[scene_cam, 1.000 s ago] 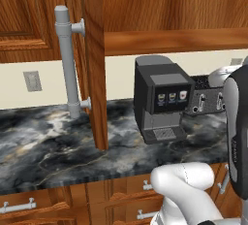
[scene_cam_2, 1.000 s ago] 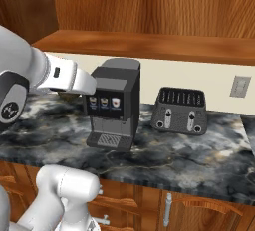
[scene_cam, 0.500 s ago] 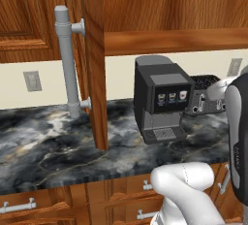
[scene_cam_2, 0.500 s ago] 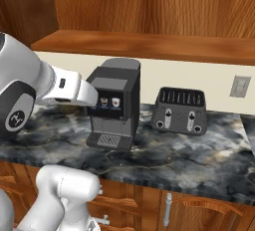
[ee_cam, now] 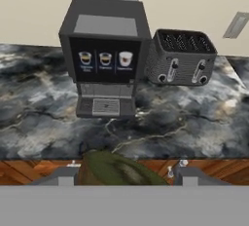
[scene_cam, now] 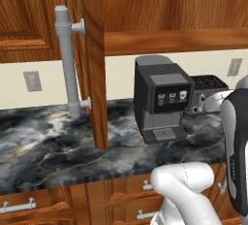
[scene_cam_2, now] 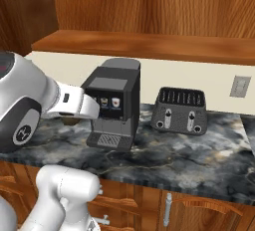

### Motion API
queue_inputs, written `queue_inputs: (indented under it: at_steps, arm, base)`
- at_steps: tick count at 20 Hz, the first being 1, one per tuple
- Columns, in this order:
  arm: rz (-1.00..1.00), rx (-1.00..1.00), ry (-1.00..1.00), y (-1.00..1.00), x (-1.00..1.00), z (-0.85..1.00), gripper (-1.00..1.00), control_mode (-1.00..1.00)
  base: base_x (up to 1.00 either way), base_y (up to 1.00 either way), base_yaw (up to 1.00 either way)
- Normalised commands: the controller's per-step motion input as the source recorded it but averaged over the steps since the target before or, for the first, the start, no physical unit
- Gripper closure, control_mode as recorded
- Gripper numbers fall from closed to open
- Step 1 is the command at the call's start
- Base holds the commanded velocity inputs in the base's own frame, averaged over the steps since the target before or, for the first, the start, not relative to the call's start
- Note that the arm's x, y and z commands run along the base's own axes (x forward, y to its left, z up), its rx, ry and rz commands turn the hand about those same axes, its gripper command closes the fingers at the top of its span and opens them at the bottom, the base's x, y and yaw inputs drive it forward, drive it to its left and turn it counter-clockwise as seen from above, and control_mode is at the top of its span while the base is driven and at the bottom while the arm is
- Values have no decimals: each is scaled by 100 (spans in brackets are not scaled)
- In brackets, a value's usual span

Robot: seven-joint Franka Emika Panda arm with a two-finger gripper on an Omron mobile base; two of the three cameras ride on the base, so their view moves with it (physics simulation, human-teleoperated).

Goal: Pick the kiwis from the cabinet and place them in one bowl. Pick the pear from the sink and place it in the other bowl.

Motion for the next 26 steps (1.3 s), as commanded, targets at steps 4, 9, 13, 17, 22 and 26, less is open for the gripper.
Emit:
queue_inputs:
  at_steps: [4, 9, 13, 17, 22, 26]
  arm:
    - [0, 0, 0, 0, 0, -18, 100, -100]
    - [0, 0, 0, 0, 0, 0, 100, 100]
    - [0, 0, 0, 0, 0, 0, 100, 100]
    - [0, 0, 0, 0, 0, 0, 100, 100]
    - [0, 0, 0, 0, 0, 0, 100, 100]
    - [0, 0, 0, 0, 0, 0, 100, 100]
  base:
    - [0, 0, 0]
    - [-41, -7, -7]
    - [-99, -15, -46]
    - [-66, 0, -75]
    - [-29, 0, -80]
    - [-4, -1, -82]
